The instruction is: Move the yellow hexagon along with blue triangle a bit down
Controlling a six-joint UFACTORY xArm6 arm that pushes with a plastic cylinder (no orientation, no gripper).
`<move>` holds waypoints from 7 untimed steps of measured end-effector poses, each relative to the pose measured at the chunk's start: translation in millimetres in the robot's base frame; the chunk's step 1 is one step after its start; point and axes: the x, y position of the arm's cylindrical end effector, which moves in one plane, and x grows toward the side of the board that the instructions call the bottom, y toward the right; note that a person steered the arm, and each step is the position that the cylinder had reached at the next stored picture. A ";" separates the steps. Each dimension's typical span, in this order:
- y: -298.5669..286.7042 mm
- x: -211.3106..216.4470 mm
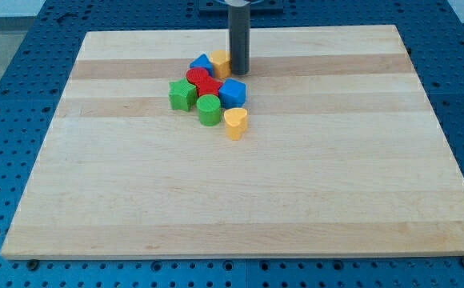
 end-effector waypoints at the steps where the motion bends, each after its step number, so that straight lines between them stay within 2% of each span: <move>1: -26.9 0.0; 2: -33.3 0.0; 4: 19.1 -21.0; 6: 3.0 -61.8; 7: -15.5 -58.1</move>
